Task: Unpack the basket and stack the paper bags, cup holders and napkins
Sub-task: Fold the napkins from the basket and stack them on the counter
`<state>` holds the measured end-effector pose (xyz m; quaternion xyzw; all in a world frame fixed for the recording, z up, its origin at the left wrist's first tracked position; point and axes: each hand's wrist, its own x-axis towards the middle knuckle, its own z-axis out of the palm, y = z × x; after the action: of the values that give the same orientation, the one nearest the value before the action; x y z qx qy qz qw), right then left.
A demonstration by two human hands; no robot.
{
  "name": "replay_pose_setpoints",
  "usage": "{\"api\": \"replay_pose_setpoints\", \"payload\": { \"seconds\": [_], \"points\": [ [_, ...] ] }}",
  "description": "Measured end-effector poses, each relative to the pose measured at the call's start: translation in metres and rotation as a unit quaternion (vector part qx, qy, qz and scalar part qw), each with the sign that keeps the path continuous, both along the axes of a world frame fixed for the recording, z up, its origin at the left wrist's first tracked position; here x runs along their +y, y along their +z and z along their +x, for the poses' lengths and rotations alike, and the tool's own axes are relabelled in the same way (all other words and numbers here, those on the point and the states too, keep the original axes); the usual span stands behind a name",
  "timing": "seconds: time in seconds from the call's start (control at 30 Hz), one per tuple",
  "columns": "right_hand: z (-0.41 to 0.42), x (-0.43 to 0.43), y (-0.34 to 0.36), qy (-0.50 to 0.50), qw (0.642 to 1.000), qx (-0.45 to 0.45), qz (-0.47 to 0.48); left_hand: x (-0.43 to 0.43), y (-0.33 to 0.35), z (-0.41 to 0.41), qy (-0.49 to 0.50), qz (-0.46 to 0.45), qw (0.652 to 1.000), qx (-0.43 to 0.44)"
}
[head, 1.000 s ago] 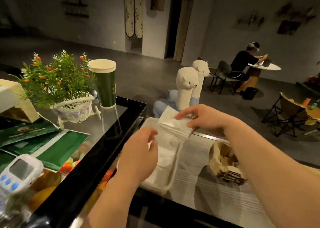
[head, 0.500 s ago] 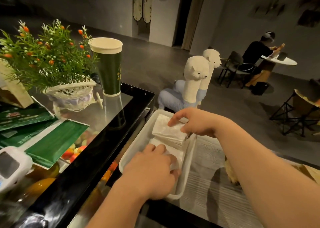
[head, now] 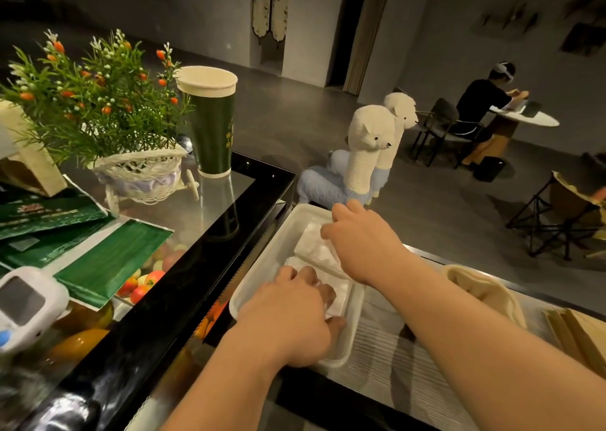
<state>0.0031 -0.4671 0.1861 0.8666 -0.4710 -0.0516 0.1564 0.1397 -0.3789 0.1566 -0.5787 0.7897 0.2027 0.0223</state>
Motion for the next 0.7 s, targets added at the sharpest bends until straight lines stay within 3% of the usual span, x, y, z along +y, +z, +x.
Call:
{"api": "replay_pose_setpoints", "payload": {
  "seconds": [0.13,0.47,0.57,0.7],
  "points": [
    [0.013,-0.003,-0.001,-0.082,0.984,-0.125,0.095,0.000,-0.001,-0.001,0.005,-0.004,1.000,0.005],
    [0.011,-0.013,-0.006,-0.124,0.954,-0.122,0.244,0.000,0.002,0.000,-0.001,-0.005,1.000,0.018],
    [0.011,-0.008,-0.004,-0.120,0.959,-0.112,0.231,0.000,0.002,-0.001,0.002,-0.007,1.000,0.020],
    [0.015,0.008,-0.011,-0.084,0.992,-0.027,0.091,0.001,0.001,0.000,0.001,-0.018,1.000,0.011]
  ]
}}
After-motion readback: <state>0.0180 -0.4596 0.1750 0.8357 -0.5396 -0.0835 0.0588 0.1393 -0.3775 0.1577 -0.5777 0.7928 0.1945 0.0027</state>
